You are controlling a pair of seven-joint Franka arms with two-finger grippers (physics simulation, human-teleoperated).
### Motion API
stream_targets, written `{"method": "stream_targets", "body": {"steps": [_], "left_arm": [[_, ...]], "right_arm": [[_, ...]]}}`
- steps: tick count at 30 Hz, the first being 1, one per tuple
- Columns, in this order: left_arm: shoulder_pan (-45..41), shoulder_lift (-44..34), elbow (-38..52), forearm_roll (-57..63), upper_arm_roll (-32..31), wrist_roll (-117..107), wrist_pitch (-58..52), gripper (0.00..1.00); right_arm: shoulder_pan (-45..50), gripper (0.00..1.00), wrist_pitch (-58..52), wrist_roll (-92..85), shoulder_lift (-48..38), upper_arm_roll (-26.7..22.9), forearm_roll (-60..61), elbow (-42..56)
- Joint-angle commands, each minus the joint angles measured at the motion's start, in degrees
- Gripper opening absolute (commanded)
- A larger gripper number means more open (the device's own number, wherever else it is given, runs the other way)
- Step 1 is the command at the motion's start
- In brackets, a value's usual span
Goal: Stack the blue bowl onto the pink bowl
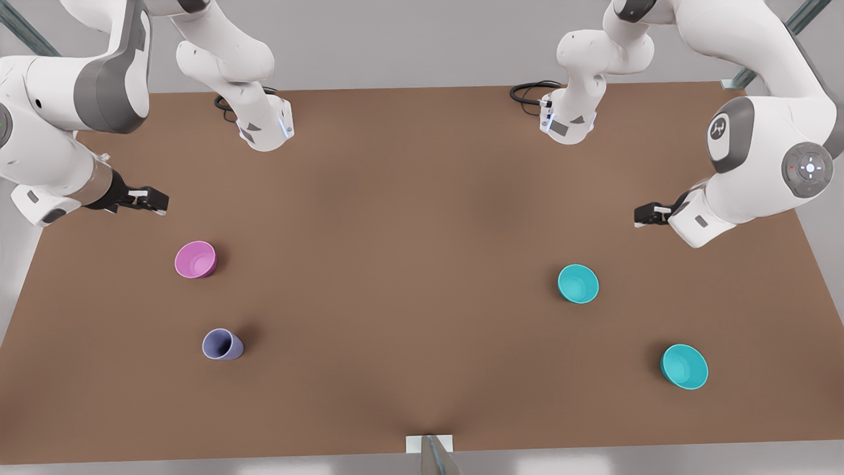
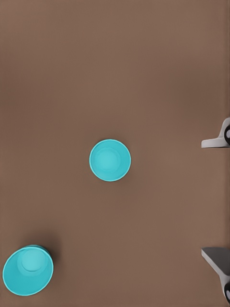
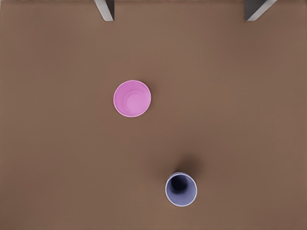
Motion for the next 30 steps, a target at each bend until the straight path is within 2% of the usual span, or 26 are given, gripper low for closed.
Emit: {"method": "stream_targets", "body": {"steps": [1,3,5,8,10,13,20,23,27,30], "left_arm": [[0.0,-0.1,0.1,0.1,0.0,0.5,-0.2,1.0],[0.0,-0.1,0.1,1.3,-0.1,0.5,0.1,1.0],[0.0,0.1,0.1,1.4,-0.1,0.6,0.4,1.0],[0.0,0.1,0.1,1.4,-0.1,0.6,0.3,1.0],[0.0,0.1,0.1,1.4,-0.1,0.6,0.3,1.0],[0.0,0.1,0.0,1.4,-0.1,0.6,0.2,1.0],[-0.3,-0.2,0.0,1.4,-0.1,0.6,-0.4,1.0],[-0.3,-0.3,0.0,1.4,-0.1,0.6,-0.3,1.0],[-0.4,-0.3,0.0,1.4,-0.1,0.6,-0.3,1.0],[-0.4,-0.4,0.0,1.4,-0.1,0.5,-0.4,1.0]], "right_arm": [[0.0,1.0,-0.1,0.3,0.1,0.0,0.1,0.0],[-0.3,1.0,-0.3,-0.6,3.6,-1.0,0.0,2.7],[-6.9,1.0,-0.1,-8.9,9.8,-1.7,-1.4,2.9],[-13.5,1.0,3.5,-9.6,16.9,-1.7,-1.1,1.4],[-14.5,1.0,10.3,-9.6,15.8,-1.5,-0.6,-5.3],[-14.7,1.0,26.4,-9.5,8.5,-1.5,1.7,-23.2],[-22.0,1.0,41.1,-18.7,17.6,-1.5,6.5,-27.7],[-23.1,1.0,49.1,-26.4,17.5,-1.3,11.6,-34.4],[-23.2,1.0,51.1,-42.0,17.2,-1.3,15.2,-36.4],[-23.7,1.0,51.1,-45.5,17.0,-1.4,15.2,-38.7]]}}
